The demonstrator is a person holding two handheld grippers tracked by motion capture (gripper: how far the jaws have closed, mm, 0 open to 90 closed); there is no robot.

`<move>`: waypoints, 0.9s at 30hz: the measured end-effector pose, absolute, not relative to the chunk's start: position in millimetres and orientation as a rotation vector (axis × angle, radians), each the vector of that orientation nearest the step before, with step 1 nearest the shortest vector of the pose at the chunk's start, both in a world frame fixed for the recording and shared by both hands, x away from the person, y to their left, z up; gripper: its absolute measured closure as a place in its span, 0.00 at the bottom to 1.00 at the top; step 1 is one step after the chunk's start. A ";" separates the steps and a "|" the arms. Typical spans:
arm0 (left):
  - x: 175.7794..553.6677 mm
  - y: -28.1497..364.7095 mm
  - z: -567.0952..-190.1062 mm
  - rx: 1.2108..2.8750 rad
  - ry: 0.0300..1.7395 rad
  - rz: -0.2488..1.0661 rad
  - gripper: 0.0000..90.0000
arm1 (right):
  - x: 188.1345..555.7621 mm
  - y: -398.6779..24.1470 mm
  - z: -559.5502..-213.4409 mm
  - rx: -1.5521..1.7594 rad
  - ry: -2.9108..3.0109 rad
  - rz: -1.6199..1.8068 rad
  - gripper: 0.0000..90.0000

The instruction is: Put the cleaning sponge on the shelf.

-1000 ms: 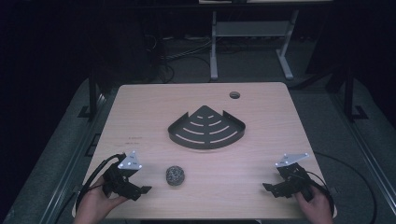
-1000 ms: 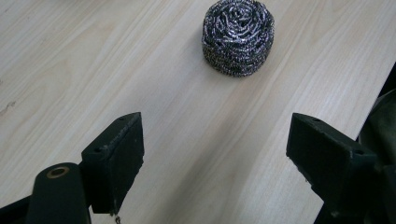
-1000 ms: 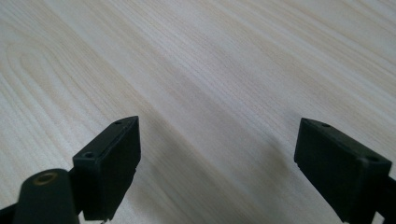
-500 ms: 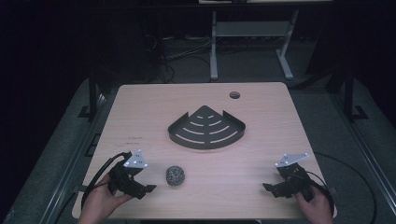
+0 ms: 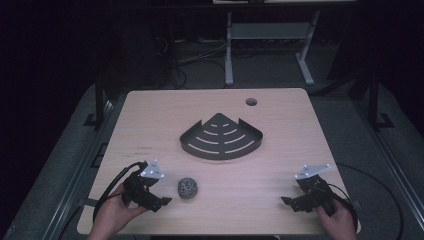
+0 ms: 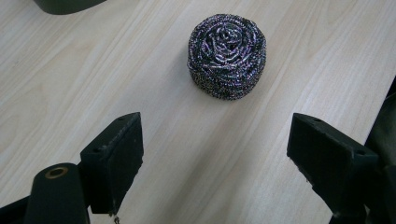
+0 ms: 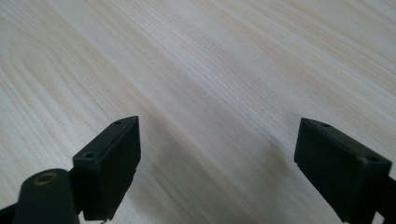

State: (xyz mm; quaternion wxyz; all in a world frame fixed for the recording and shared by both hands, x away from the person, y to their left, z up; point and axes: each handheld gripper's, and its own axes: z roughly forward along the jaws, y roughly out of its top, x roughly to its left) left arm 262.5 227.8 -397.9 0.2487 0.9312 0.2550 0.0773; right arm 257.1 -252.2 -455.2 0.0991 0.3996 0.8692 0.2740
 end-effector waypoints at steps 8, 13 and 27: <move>265.7 222.7 -397.5 2.546 0.683 0.212 0.20 | 257.1 -251.7 -455.3 1.183 2.570 0.813 0.16; 267.1 217.7 -398.7 2.553 0.670 0.205 0.20 | 257.1 -252.2 -455.3 1.184 2.570 0.816 0.16; 273.6 208.3 -402.3 2.563 0.665 0.190 0.20 | 256.8 -252.9 -455.5 1.189 2.570 0.818 0.16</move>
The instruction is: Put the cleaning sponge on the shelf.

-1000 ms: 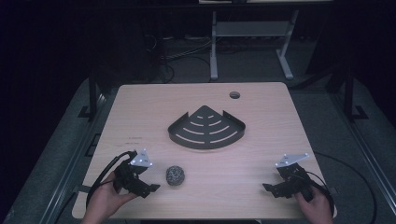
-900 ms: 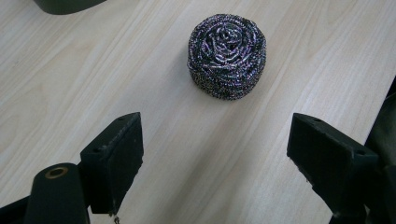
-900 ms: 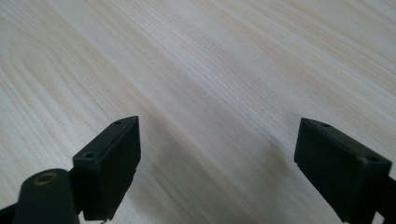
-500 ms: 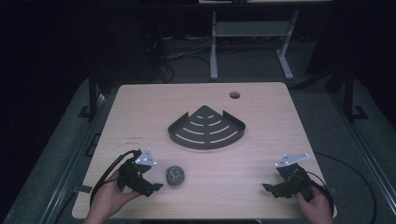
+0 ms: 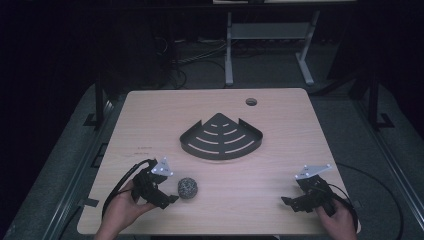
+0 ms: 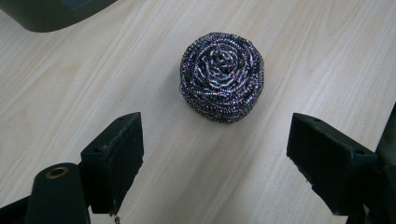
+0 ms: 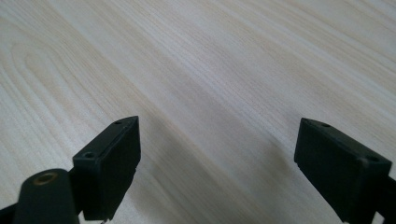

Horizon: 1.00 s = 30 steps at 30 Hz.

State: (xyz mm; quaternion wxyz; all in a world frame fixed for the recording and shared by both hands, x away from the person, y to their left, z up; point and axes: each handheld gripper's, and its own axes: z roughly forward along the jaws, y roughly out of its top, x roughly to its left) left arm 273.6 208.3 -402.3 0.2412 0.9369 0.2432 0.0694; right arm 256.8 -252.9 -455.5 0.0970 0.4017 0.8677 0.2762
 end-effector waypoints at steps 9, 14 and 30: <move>276.1 203.2 -403.8 2.570 0.660 0.186 0.20 | 256.3 -252.8 -455.1 1.189 2.570 0.820 0.16; 277.8 199.1 -404.5 2.583 0.650 0.188 0.20 | 256.3 -252.8 -455.2 1.188 2.570 0.819 0.16; 284.4 184.8 -408.2 2.621 0.628 0.156 0.21 | 256.2 -253.5 -455.2 1.187 2.569 0.818 0.16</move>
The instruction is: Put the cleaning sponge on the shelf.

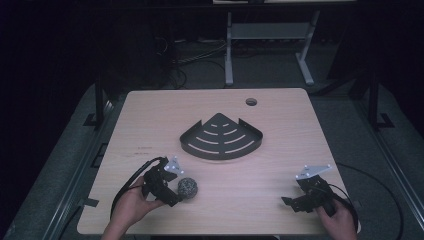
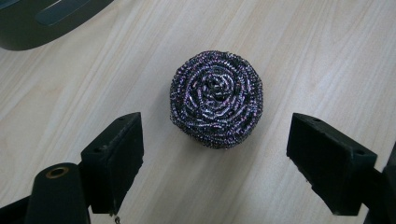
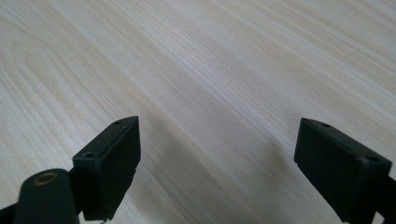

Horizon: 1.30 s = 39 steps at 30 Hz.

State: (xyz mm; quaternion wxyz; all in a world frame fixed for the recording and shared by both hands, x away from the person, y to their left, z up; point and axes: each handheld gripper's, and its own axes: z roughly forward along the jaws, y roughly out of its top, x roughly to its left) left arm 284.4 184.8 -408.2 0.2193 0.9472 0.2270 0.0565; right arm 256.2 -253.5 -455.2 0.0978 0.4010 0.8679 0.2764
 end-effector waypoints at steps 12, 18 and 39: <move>287.1 178.7 -413.5 2.654 0.622 0.149 0.22 | 256.3 -252.5 -455.2 1.184 2.573 0.821 0.16; 289.4 175.8 -416.5 2.663 0.629 0.140 0.22 | 255.6 -251.6 -455.1 1.180 2.575 0.817 0.16; 297.2 165.1 -426.4 2.699 0.626 0.113 0.22 | 255.8 -250.5 -456.8 1.175 2.586 0.815 0.16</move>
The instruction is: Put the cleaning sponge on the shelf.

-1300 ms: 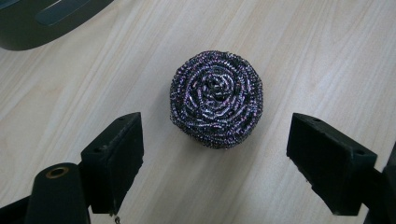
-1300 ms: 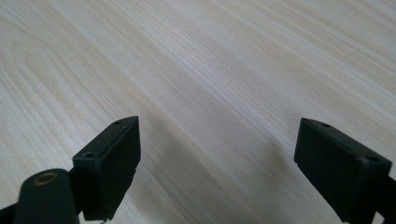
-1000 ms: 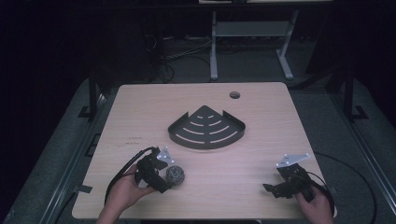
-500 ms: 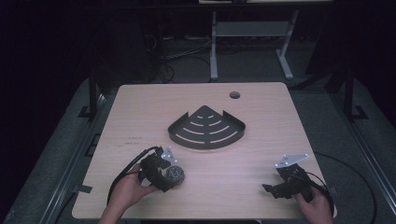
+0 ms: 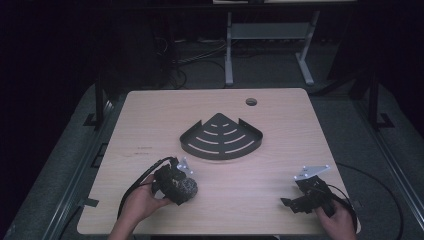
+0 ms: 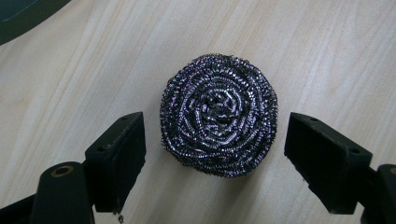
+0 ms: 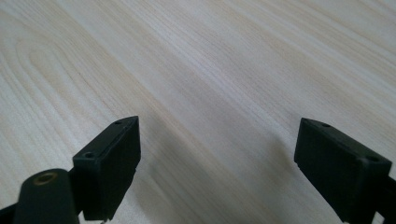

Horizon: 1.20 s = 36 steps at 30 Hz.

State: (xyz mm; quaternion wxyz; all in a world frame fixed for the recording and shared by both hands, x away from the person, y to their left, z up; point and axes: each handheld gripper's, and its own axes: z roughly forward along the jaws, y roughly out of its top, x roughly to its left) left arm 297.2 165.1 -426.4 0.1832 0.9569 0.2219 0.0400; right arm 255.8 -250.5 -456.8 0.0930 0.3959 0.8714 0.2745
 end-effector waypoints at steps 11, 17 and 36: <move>300.5 162.7 -429.8 2.709 0.634 0.111 0.23 | 255.6 -250.6 -456.7 1.176 2.585 0.817 0.16; 300.6 160.9 -431.7 2.701 0.641 0.102 0.24 | 255.8 -250.2 -456.9 1.174 2.589 0.814 0.16; 302.5 156.4 -434.2 2.731 0.620 0.088 0.32 | 255.7 -250.0 -457.0 1.174 2.589 0.815 0.16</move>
